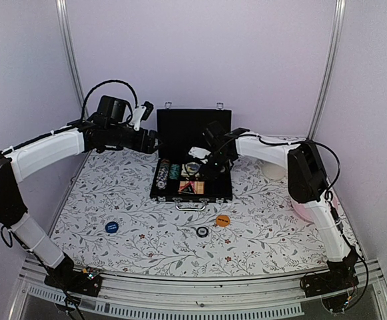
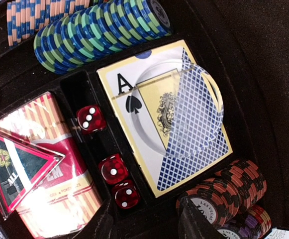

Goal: Pack up texas hold em set

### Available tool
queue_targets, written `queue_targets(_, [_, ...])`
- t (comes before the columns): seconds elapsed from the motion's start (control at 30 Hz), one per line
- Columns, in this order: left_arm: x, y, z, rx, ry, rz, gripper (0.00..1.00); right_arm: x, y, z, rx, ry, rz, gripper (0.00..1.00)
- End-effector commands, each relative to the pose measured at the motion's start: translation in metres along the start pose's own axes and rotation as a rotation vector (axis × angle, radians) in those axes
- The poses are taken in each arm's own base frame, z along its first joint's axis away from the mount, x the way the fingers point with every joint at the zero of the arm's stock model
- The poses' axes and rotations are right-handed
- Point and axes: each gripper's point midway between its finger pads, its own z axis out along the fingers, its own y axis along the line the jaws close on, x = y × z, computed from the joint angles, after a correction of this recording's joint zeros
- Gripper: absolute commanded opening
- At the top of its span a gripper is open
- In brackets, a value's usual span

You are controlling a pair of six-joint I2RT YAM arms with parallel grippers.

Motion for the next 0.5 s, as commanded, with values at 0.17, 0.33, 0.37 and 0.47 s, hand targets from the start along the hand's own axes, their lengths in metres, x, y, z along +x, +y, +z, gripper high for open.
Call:
queue_targets(0.17, [-0.002,0.017,-0.004,-0.032,-0.016,-0.031,0.79,-0.043,-0.004,-0.097,-0.006,-0.151,0.018,0.42])
queue_targets(0.33, [-0.003,0.017,-0.006,-0.031,-0.022,-0.011,0.81,-0.041,0.004,-0.131,-0.01,-0.179,-0.008,0.52])
queue_targets(0.37, [-0.004,0.017,-0.007,-0.035,-0.025,-0.005,0.81,-0.04,0.006,-0.139,-0.016,-0.187,-0.016,0.55])
queue_targets(0.47, [-0.006,0.019,-0.01,-0.051,-0.034,0.01,0.83,-0.032,0.019,-0.159,-0.05,-0.204,-0.037,0.61])
